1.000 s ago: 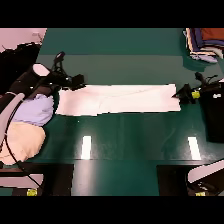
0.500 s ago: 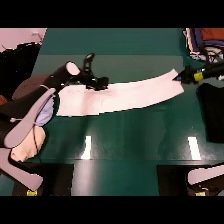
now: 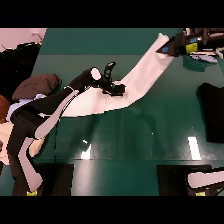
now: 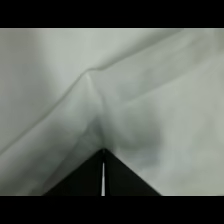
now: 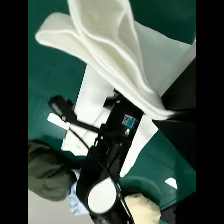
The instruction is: Fold the shirts.
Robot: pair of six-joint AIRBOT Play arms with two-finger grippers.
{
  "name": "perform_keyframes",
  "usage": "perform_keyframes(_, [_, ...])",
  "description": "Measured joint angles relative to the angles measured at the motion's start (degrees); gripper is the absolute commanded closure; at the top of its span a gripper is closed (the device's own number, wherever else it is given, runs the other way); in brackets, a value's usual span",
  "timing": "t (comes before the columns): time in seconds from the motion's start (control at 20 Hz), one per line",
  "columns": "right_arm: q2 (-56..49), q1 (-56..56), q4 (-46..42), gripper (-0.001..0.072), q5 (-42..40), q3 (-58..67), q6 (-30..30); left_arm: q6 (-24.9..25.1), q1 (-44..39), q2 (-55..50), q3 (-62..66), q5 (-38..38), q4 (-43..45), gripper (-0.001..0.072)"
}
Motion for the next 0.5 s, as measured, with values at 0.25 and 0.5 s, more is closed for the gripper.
perform_keyframes(0.25, [0.0,6.5,0.7,0.0697,-2.1,1.6,0.1,-0.1,0.0,-0.4,0.8,-1.3,0.8,0.0685])
perform_keyframes(0.5, [0.0,12.5,1.0,0.0696,-5.5,1.9,-0.3,0.0,5.4,5.4,1.4,-4.9,6.3,0.0684])
